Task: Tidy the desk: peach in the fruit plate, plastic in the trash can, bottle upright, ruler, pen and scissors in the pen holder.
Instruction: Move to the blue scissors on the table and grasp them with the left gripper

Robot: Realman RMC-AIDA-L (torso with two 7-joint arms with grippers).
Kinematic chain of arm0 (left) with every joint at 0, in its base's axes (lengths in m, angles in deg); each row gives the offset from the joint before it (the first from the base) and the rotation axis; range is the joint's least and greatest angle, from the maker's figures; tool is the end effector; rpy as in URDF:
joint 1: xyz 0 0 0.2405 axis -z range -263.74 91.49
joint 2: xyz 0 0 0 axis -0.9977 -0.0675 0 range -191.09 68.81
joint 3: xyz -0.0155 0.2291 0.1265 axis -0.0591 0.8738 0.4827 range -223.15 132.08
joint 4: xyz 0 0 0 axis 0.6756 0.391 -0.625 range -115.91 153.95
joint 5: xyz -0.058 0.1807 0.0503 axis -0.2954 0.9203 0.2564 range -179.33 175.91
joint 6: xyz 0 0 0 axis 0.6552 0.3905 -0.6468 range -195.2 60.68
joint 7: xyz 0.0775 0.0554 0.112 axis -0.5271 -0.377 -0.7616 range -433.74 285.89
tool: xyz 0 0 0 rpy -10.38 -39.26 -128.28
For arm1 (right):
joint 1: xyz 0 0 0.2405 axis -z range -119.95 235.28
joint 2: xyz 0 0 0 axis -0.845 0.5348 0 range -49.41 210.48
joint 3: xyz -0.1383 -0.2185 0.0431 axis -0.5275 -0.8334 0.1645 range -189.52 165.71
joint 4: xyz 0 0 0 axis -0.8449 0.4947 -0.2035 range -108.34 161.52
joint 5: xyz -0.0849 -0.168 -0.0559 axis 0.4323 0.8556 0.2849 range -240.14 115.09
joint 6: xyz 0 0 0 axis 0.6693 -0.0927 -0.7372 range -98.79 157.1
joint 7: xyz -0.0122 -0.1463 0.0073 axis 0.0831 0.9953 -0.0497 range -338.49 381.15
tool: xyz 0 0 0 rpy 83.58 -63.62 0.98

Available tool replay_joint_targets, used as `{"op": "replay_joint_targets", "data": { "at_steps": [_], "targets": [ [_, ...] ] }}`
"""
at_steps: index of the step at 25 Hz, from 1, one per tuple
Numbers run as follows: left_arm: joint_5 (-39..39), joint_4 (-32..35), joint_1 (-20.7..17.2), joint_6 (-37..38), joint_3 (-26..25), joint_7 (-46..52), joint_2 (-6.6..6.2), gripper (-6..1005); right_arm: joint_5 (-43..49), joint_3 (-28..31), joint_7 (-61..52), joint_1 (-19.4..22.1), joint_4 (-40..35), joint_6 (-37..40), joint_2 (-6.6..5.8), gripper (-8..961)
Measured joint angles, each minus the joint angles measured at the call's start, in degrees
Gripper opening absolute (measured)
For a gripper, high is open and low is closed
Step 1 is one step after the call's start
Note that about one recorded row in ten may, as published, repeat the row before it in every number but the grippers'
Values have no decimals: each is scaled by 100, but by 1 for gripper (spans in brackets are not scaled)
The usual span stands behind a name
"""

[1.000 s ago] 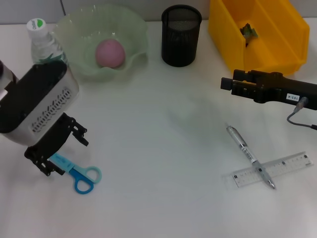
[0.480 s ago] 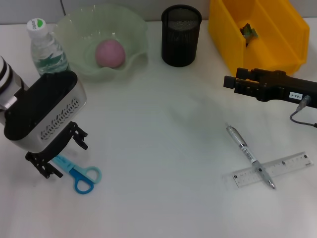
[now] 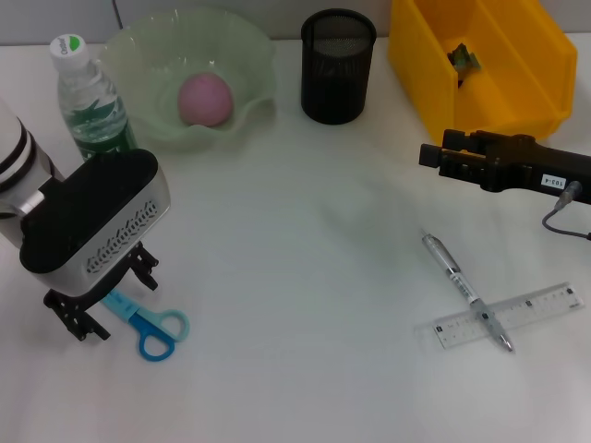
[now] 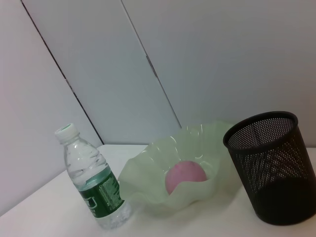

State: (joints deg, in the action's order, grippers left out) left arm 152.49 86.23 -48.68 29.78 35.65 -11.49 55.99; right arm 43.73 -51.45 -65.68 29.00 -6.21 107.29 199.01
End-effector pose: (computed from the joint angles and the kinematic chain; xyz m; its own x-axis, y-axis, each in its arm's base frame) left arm -0.2291 0.3289 -0.0062 0.6204 -0.6423 -0.4501 -0.5002 -0.7660 0.4038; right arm 0.2795 0.3388 -0.0028 0.6034 -0.4876 -0.6310 -0.7154 -0.6806 -0.1582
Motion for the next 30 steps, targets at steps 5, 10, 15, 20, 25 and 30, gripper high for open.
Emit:
{"op": "replay_joint_targets", "data": {
  "at_steps": [5,10,15,20,25,30],
  "targets": [
    [40,0,0,-18,93,49,9,759,0,-1,17,2,1,0,0,637],
    [108,1,5,-42,291,153,18,718,0,4,47,2,1,0,0,638],
    [118,2,13,-54,355,187,31,638,0,8,54,-2,2,0,0,638],
    [130,3,36,-68,381,241,47,597,-7,9,57,2,1,0,0,638],
    [200,-36,73,-81,439,305,68,595,-10,8,57,1,-19,10,0,638],
    [227,-57,84,-84,463,347,79,594,-10,8,57,2,-32,26,0,638]
  ]
}}
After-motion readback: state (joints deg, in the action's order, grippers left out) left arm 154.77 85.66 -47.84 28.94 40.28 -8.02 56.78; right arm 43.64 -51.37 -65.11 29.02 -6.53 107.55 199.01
